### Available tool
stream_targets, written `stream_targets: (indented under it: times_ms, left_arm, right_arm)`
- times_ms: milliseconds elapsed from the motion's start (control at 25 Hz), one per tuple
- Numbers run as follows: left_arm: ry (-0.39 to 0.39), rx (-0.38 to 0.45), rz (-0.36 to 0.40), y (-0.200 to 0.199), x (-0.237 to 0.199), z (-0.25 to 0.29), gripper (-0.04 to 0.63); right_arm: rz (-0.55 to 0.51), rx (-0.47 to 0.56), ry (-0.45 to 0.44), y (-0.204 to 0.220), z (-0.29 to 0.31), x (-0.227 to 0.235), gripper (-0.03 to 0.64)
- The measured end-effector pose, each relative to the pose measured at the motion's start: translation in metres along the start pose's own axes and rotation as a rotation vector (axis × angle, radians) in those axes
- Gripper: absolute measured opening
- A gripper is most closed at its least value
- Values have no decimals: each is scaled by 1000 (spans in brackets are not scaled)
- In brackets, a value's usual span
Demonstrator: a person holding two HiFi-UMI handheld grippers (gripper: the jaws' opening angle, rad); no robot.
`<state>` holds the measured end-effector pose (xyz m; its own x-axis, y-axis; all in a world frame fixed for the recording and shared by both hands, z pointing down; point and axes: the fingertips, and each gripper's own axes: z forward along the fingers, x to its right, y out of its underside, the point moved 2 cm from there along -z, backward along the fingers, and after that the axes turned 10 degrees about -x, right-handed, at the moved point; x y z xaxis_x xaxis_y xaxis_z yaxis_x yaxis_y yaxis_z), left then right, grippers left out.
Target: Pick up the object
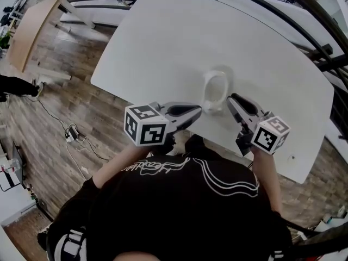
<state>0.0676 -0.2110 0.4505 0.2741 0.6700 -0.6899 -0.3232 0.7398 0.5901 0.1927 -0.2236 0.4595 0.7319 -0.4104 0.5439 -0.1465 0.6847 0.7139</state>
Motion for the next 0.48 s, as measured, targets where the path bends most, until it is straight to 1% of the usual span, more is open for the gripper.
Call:
stream_targets:
  times_ms: [160,280,480]
  left_arm:
    - [-9,4,-11,-4,-4,2,8]
    - [-12,6,-14,-10,-7,4,8]
    - [-18,8,-28,-13,-14,4,8]
  right_arm:
    - [5,-47,3,-2,9,12,109]
    - [16,-108,8,-1,19,25,143]
    - [60,-235,26,15,34,45,148]
